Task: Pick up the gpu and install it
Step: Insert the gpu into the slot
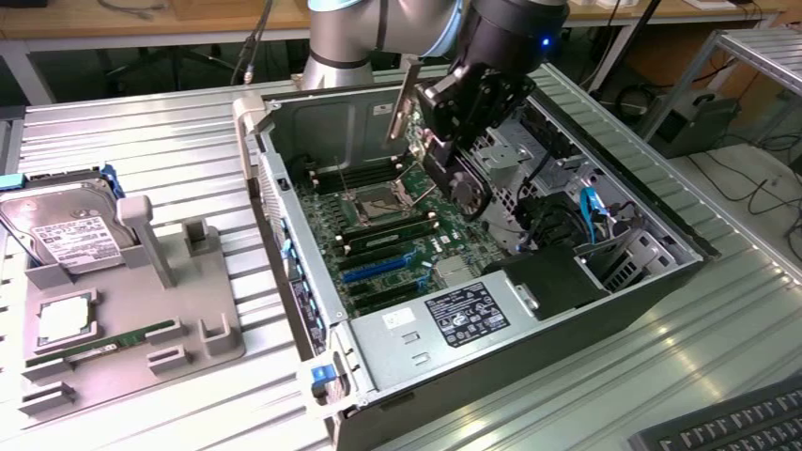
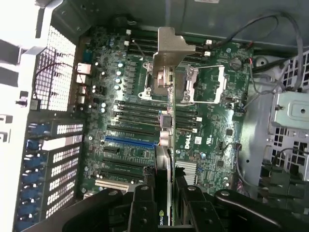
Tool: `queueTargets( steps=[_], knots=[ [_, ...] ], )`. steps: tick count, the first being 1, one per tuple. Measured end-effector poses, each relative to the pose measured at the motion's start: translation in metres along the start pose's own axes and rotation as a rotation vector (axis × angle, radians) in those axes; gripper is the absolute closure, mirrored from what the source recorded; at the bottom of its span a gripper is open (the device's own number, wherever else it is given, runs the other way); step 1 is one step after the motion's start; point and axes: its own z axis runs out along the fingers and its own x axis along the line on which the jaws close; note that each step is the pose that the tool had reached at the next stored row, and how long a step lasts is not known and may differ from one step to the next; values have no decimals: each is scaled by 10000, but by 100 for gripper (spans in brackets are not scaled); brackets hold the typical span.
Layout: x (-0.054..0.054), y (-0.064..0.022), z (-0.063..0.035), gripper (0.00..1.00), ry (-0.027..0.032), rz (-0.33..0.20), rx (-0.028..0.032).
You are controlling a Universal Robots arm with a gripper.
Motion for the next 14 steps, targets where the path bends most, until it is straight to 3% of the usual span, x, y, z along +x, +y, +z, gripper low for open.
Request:
queueTargets(
  steps=[6, 14],
  knots=[
    [0, 0, 3, 74, 88, -1338, 52],
    [-1, 0, 5, 74, 160, -3093, 78]
  ],
)
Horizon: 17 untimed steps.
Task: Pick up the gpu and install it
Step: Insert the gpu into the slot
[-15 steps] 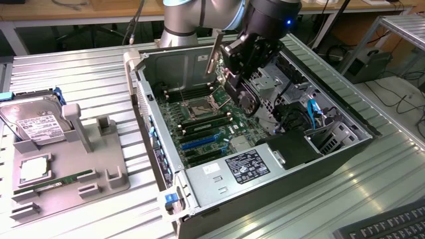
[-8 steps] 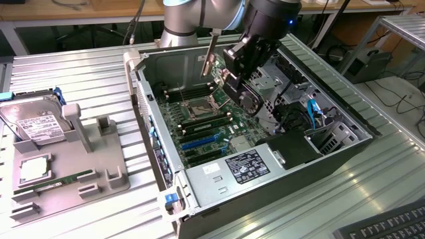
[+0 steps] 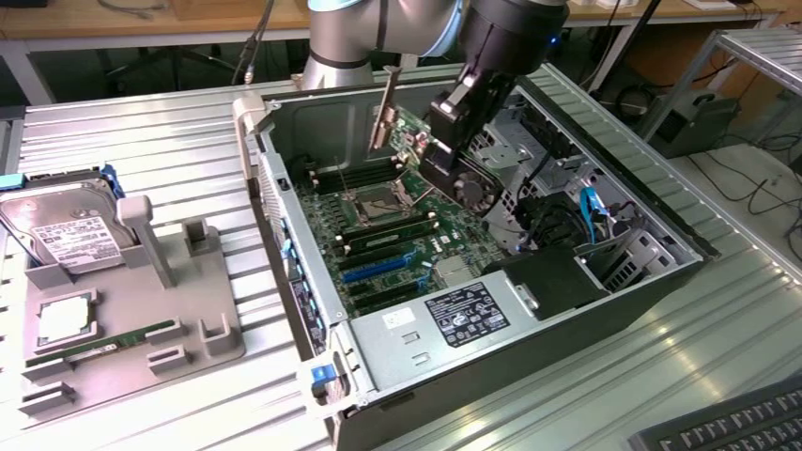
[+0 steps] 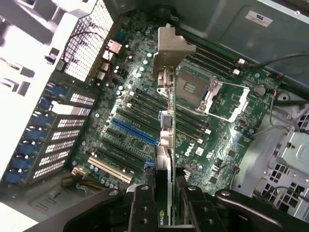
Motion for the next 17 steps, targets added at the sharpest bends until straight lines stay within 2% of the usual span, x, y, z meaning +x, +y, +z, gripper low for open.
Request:
queueTargets(
  steps=[6, 9, 17],
  knots=[
    [0, 0, 1, 74, 32, -962, 12],
    [0, 0, 1, 74, 56, -1724, 20],
    [0, 0, 2, 74, 93, -3040, 35]
  ],
)
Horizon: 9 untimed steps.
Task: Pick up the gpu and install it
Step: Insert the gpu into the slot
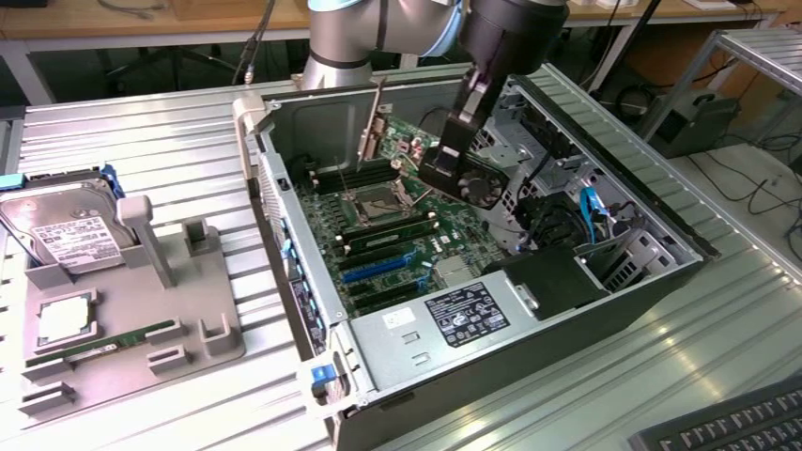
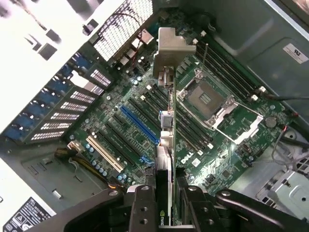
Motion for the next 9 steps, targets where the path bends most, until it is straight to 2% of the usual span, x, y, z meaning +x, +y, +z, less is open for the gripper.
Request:
queueTargets(
  steps=[9],
  knots=[
    [0, 0, 2, 74, -78, -1362, -18]
  ],
)
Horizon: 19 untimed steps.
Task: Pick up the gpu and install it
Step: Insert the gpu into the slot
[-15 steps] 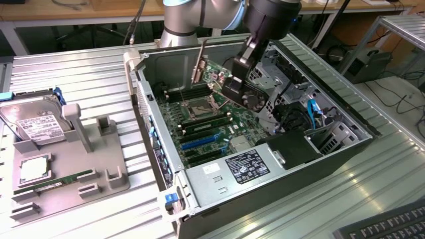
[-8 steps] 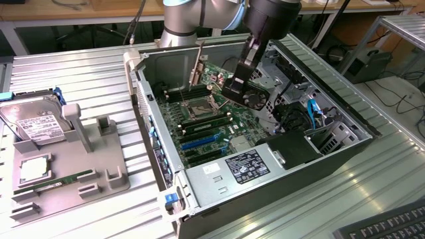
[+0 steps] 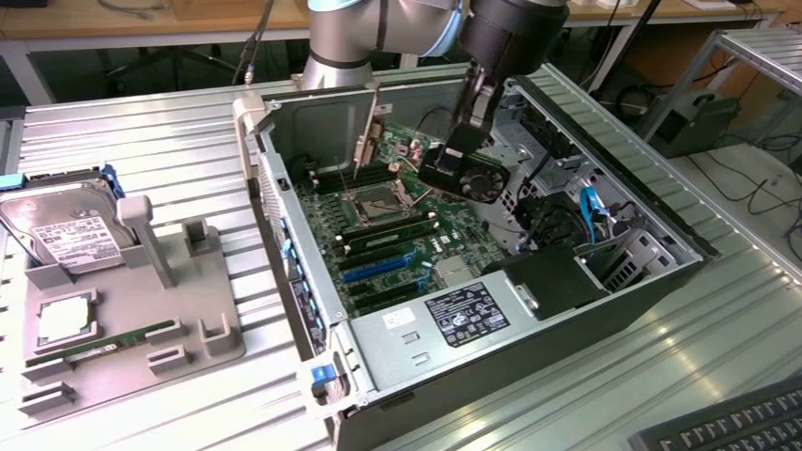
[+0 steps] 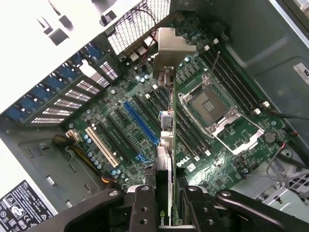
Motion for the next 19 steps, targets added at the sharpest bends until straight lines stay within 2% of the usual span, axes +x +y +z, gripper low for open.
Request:
queueTargets(
  steps=[4, 10, 14, 19],
  knots=[
    [0, 0, 0, 74, -67, -477, 28],
    [0, 0, 1, 74, -228, -1210, 118],
    [0, 0, 4, 74, -240, -1797, 201],
    [0, -2, 14, 74, -229, -2651, 297]
  ],
)
